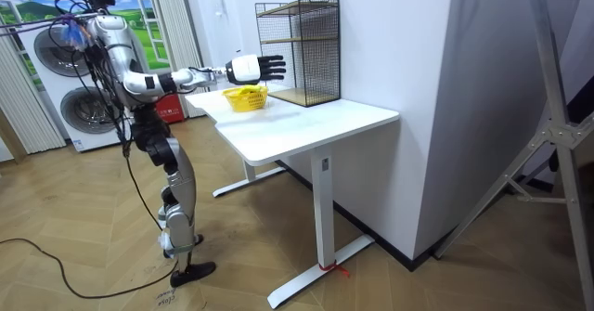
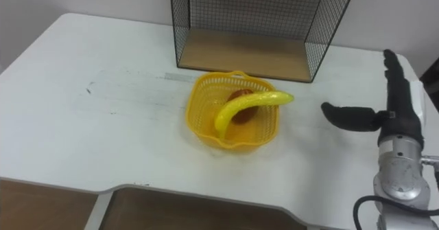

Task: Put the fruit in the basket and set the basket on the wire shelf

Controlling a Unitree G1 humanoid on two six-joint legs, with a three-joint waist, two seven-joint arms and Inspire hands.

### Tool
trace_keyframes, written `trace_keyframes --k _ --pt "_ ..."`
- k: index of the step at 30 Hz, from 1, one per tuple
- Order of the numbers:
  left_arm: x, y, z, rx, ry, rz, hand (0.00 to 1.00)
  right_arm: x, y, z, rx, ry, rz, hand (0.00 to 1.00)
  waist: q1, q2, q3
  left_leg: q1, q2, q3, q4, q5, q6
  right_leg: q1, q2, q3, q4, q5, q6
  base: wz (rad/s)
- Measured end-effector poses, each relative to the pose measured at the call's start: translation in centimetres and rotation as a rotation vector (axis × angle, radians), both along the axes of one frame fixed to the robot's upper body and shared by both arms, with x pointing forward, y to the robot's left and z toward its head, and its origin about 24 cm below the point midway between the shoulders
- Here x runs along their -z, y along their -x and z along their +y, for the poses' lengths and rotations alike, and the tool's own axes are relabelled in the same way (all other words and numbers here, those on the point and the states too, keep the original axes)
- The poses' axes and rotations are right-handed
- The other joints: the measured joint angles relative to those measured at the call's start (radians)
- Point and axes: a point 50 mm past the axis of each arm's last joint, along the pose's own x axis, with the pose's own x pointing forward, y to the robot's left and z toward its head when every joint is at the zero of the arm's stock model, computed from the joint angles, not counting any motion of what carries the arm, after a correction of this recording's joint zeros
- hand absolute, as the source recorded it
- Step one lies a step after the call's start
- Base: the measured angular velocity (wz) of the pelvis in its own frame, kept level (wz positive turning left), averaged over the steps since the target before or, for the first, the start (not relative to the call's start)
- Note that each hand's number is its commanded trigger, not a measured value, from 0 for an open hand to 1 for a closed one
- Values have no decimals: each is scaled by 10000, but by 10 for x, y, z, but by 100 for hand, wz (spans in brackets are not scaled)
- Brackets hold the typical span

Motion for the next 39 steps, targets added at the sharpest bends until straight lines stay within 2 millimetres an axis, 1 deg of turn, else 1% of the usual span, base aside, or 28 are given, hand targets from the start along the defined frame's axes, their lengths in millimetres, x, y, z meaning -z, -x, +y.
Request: trace_keyframes --k 1,2,3,4,5,7,9,11,12,14,15,16,17,18,20,21,23,24,26,28,30,32,33,35,39 --pt "-6 -7 4 -213 -338 -244 0 3 4 -1 111 19 114 0 68 47 -3 19 0 -50 -28 0 0 11 1 -9 3 1 0 0" --pt "-10 -11 6 -449 -605 -343 0 6 7 -2 199 29 229 0 83 105 -6 57 -2 -55 -65 0 1 27 0 -8 10 1 0 0" --pt "-11 -11 7 -586 -707 -340 0 7 8 -3 227 19 268 0 77 123 -14 91 -1 -53 -101 3 5 35 1 8 12 1 0 -6" --pt "-13 -10 8 -1003 -808 -336 0 8 10 -3 301 -10 310 0 68 214 -3 141 -1 -39 -129 5 7 55 9 71 12 1 0 -8" --pt "-13 -9 8 -1329 -850 -270 0 10 12 -5 403 -97 324 0 68 274 -10 156 -2 -30 -145 4 8 49 13 110 12 1 0 -7" --pt "-16 -9 9 -1565 -1029 -128 0 11 15 -7 516 -102 393 0 77 341 10 150 1 -26 -150 5 7 22 18 121 14 0 0 -2" --pt "-23 -11 13 -1733 -1383 -211 0 11 19 -12 725 -91 398 0 91 352 11 161 4 -42 -155 5 6 31 24 113 14 -3 1 0" --pt "-38 -14 21 -2267 -2133 -592 0 8 22 -17 1160 -287 46 0 67 308 30 152 1 -62 -148 5 6 32 19 80 14 -7 7 0" --pt "-42 -15 24 -2419 -2355 -732 0 7 23 -18 1241 -339 -47 0 71 287 33 150 -1 -68 -148 6 6 35 17 66 14 -8 9 0" --pt "-56 -20 31 -2701 -3065 -1052 0 7 24 -20 1447 -480 -256 0 74 237 44 157 -3 -61 -141 5 6 50 17 99 2 -10 11 0" --pt "-61 -22 32 -2718 -3233 -1183 0 7 25 -20 1465 -506 -251 0 74 248 64 148 -3 -59 -138 4 6 43 18 105 -2 -10 11 0" --pt "-72 -27 34 -2578 -3678 -1471 0 9 28 -20 1536 -489 -173 0 106 189 63 132 0 -53 -117 2 6 32 20 102 -3 -9 11 0" --pt "-83 -33 36 -2322 -4221 -1659 0 12 32 -21 1600 -452 -31 0 153 145 41 136 1 -57 -117 -1 6 46 21 80 -12 -9 11 0" --pt "-89 -35 37 -2217 -4492 -1729 0 13 33 -21 1622 -461 29 0 206 131 31 145 1 -59 -119 -4 8 59 21 48 -9 -9 11 0" --pt "-110 -45 40 -1986 -5496 -2179 0 18 41 -22 1738 -533 238 0 251 117 23 150 -6 -62 -112 -5 12 59 7 12 7 -8 12 0" --pt "-116 -47 40 -1947 -5748 -2305 0 20 43 -22 1773 -583 278 0 273 121 23 146 -6 -60 -110 -6 12 50 7 22 9 -8 12 0" --pt "-134 -54 41 -1763 -6592 -2663 0 22 46 -22 1919 -966 192 0 263 221 21 143 -15 -77 -83 -8 17 74 3 19 12 -7 14 0" --pt "-138 -56 40 -1744 -6708 -2816 0 22 46 -23 1942 -964 177 0 242 257 21 142 -18 -82 -77 -8 17 75 1 17 16 -7 14 0" --pt "-155 -63 38 -1469 -7167 -3486 0 18 46 -24 1954 -907 49 0 250 388 14 130 -13 -98 -36 -8 16 76 1 -2 38 -7 13 0" --pt "-163 -67 36 -1045 -7531 -3740 0 14 44 -24 1909 -873 -162 0 215 464 -3 132 -10 -112 -27 -7 14 76 -2 -18 54 -8 12 0" --pt "-170 -71 35 -604 -7911 -3916 0 11 44 -24 1882 -865 -331 0 145 548 4 130 -9 -149 -19 -2 8 88 -1 -49 53 -8 12 4" --pt "-178 -76 31 -151 -8149 -4311 0 12 43 -22 1834 -1017 -440 0 58 587 35 131 -9 -160 7 0 5 85 -2 -101 20 -8 12 6" --pt "-180 -78 30 -7 -8151 -4427 0 12 43 -22 1814 -1086 -462 0 50 581 54 128 -13 -166 10 0 5 92 -3 -104 19 -8 12 0" --pt "-182 -89 22 813 -8036 -4876 0 14 43 -20 1785 -1543 -542 0 48 601 85 112 -20 -163 0 0 6 116 -5 -93 16 -8 12 0" --pt "-179 -106 10 2219 -7605 -5431 0 20 40 -11 1295 -2253 -446 0 -4 555 116 105 -8 -62 -47 3 2 53 7 -61 8 -11 11 -3"
